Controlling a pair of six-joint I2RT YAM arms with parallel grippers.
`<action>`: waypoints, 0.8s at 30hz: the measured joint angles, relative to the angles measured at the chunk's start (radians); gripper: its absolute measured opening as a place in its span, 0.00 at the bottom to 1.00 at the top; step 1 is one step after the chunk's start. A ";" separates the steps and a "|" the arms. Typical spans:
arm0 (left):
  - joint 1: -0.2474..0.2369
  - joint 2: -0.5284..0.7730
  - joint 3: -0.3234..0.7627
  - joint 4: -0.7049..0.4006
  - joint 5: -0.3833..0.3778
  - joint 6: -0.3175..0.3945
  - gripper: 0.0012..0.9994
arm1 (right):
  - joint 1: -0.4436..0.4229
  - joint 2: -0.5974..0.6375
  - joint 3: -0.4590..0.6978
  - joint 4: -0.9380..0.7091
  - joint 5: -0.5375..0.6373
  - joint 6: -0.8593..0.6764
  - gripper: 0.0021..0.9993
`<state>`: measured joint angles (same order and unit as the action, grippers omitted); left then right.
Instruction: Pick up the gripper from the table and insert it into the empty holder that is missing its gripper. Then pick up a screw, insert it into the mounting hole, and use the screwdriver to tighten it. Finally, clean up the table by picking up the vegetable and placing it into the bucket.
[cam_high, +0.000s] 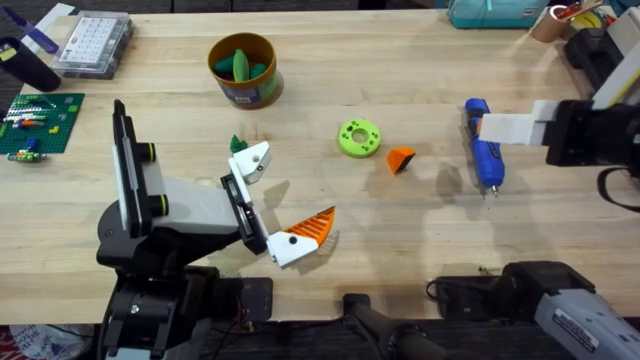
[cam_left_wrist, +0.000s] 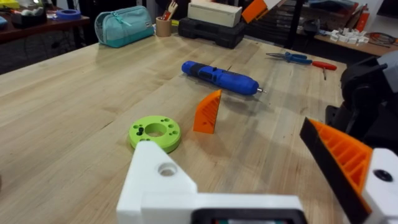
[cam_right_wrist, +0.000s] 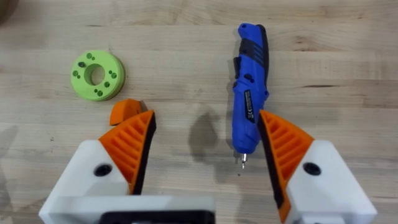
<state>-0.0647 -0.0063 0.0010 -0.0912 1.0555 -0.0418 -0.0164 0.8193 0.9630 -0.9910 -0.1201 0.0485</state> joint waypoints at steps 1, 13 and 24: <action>0.000 0.004 0.002 -0.002 -0.001 0.000 0.99 | 0.004 0.004 0.001 -0.006 -0.004 0.000 0.96; 0.000 0.006 0.004 -0.007 -0.001 0.000 0.99 | 0.004 0.008 -0.001 -0.021 -0.024 0.000 0.96; 0.000 0.006 0.004 -0.007 -0.001 0.000 0.99 | 0.038 0.020 -0.001 0.029 -0.178 -0.059 0.96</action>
<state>-0.0647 -0.0002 0.0051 -0.0982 1.0546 -0.0418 0.0212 0.8388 0.9619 -0.9619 -0.2982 -0.0105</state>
